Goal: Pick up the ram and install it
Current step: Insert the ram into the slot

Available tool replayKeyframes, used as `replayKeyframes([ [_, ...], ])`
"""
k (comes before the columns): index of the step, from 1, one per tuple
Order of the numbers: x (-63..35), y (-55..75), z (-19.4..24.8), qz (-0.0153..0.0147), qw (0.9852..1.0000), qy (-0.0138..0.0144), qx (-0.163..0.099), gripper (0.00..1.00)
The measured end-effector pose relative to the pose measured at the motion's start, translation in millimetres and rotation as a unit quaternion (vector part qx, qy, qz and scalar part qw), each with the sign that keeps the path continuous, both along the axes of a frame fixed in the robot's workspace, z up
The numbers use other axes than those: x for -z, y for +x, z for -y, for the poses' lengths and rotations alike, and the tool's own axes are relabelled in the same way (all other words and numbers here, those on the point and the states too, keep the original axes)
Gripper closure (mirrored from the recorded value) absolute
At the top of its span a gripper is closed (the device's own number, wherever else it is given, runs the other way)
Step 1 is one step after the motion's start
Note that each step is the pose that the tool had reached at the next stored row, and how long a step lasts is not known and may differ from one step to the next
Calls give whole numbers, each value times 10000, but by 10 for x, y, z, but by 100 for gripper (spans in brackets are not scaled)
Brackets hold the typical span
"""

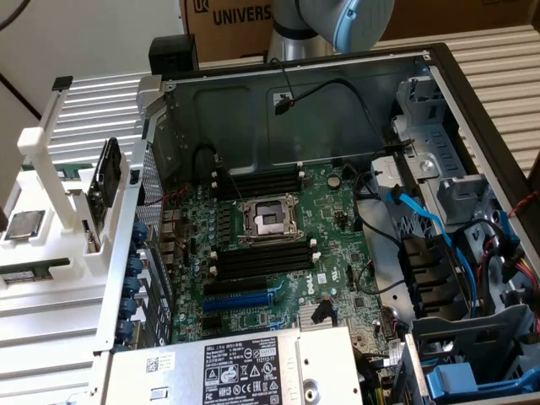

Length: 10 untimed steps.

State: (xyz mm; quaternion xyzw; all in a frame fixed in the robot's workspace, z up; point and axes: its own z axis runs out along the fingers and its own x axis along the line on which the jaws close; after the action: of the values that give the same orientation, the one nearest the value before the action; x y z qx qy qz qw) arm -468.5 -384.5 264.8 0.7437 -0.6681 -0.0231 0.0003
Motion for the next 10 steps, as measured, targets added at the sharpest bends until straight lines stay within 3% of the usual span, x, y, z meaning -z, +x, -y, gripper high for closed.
replayKeyframes([
  [10,218,16,0,0,10000,0,-1,90],
])
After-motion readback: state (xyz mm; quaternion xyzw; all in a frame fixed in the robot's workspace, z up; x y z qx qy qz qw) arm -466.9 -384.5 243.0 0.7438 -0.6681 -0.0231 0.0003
